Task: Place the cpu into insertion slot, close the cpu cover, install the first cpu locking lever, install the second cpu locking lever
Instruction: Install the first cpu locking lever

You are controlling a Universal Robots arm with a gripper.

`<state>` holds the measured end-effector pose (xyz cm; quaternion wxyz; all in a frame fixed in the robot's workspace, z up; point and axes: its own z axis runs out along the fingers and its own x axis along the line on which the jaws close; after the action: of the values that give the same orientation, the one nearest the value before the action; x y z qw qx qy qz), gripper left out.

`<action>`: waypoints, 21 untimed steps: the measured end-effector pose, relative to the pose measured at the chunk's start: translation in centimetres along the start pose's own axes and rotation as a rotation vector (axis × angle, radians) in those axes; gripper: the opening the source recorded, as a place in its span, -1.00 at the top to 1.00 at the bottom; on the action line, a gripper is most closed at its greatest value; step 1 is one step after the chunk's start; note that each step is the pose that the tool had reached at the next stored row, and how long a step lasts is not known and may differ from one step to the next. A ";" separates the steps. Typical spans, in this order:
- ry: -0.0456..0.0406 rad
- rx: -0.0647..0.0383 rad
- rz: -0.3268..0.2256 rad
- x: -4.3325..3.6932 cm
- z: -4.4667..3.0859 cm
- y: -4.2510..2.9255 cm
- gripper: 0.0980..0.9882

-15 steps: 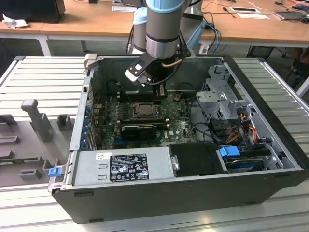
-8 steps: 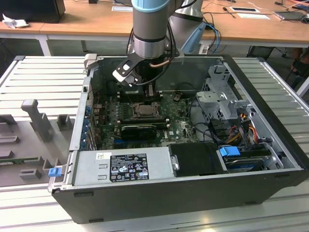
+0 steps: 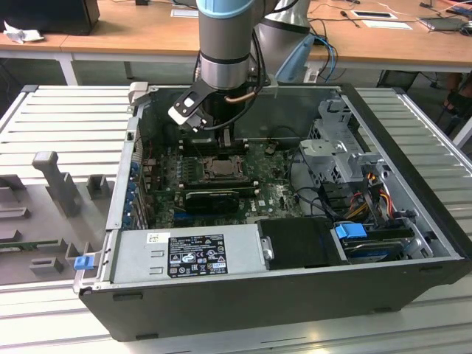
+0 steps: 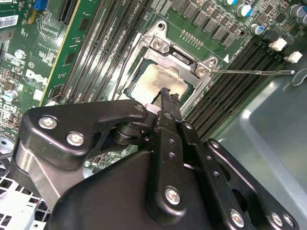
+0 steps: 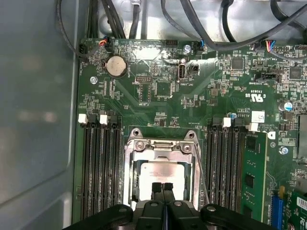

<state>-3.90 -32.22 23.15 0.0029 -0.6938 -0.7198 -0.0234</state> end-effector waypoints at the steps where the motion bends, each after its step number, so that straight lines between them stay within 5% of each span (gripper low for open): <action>1: -0.0001 0.000 0.000 -0.02 -0.01 -0.04 0.98; 21: -0.0002 0.000 0.000 0.00 -0.70 -0.05 0.98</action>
<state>-3.97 -32.26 23.84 0.0029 -0.6938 -0.7198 -0.0233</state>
